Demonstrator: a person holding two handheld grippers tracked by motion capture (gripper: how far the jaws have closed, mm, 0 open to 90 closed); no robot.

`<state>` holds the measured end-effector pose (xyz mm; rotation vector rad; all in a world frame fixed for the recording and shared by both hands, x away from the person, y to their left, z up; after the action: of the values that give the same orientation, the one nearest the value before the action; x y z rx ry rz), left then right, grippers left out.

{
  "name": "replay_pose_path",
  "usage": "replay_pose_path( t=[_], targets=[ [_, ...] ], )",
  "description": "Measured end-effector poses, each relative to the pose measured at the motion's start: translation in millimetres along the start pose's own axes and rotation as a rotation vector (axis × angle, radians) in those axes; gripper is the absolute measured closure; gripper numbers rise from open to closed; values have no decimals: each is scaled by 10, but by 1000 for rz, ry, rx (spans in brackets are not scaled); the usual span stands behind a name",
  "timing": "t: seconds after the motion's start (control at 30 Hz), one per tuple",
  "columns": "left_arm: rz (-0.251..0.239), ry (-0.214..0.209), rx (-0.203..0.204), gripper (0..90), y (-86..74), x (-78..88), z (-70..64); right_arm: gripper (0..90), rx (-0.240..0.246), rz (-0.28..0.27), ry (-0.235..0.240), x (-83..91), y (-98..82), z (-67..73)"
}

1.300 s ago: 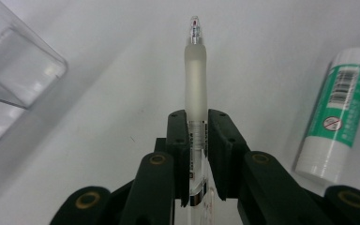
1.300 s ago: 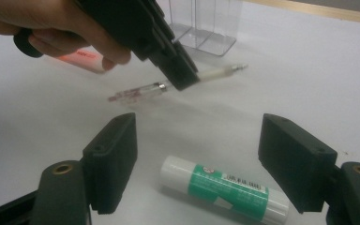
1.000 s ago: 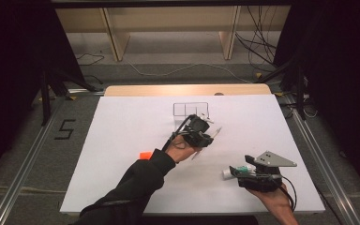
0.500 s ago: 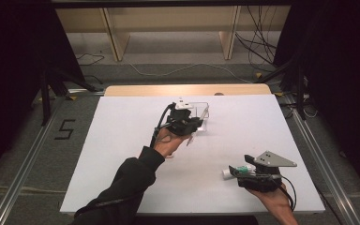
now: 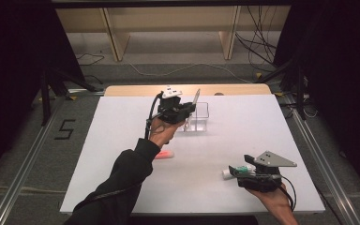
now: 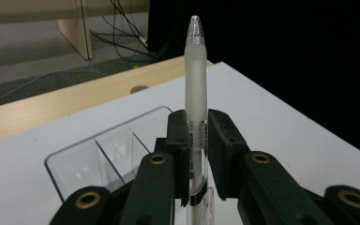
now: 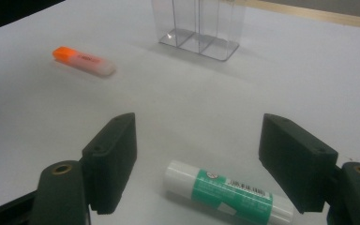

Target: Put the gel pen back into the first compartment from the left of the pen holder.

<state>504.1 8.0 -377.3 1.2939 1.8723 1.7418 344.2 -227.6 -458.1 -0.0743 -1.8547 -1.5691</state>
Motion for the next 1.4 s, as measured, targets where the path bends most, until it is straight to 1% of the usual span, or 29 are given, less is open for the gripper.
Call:
replay_pose_path(
  t=[0.1, 0.13, 0.2, 0.27, 0.37, 0.4, 0.47, 0.53, 0.57, 0.63, 0.7, 0.77, 0.8, 1.03, 1.17, 1.27, 1.33, 1.4],
  targets=[
    [-27, 32, 0, 789, 72, 18, 61, 289, 2, 1, 1, 0, -2, 0],
    [-31, 34, 2, 789, 92, 22, 84, 289, 2, 1, 2, 0, -2, 1],
    [-54, 48, 3, 789, 130, 27, 130, 289, 3, 1, 2, 1, -2, 3],
    [-62, 55, 14, 789, 154, 25, 178, 290, 4, 2, 3, 0, -2, 2],
    [-75, 76, 22, 789, 178, 15, 251, 290, 6, 0, 6, -8, -5, 8],
    [-75, 85, 19, 789, 181, 15, 279, 290, 5, -1, 7, -10, -5, 11],
    [-90, 99, 22, 789, 188, 4, 319, 290, 7, 0, 7, -11, -5, 11],
    [-109, 118, 11, 789, 188, -5, 366, 290, 7, 3, 7, -11, -6, 10],
    [-111, 126, 17, 789, 185, -16, 395, 290, 7, 3, 6, -13, -6, 12],
    [-119, 130, 29, 788, 180, -40, 438, 290, 8, 7, 8, -12, -10, 17],
    [-119, 138, 26, 789, 177, -55, 472, 290, 8, 7, 9, -10, -10, 18],
    [-123, 136, 34, 789, 175, -74, 491, 290, 8, 8, 10, -12, -11, 15],
    [-119, 145, 25, 788, 172, -82, 504, 290, 8, 9, 11, -13, -13, 16],
    [-142, 157, 22, 788, 202, -147, 566, 290, 12, 4, 14, -17, -11, 25],
    [-138, 160, 25, 788, 184, -193, 596, 290, 12, 4, 15, -15, -11, 27],
    [-132, 169, 19, 788, 156, -227, 621, 290, 11, 4, 17, -14, -11, 27],
    [-136, 167, 36, 788, 138, -246, 639, 290, 13, 4, 18, -15, -12, 30],
    [-140, 168, 42, 788, 123, -265, 650, 290, 12, 8, 20, -14, -14, 36]
  ],
)
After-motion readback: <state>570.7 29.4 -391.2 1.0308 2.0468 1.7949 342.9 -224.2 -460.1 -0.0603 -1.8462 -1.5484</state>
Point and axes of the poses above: each handheld gripper's, and its own axes: x roughly backward along the jaws, y roughly out of its top, z roughly to its left, the point moved 5 cm from there along -x, roughly forward along the jaws, and after that the axes turned 8 degrees about -y, right-handed, at the moved point
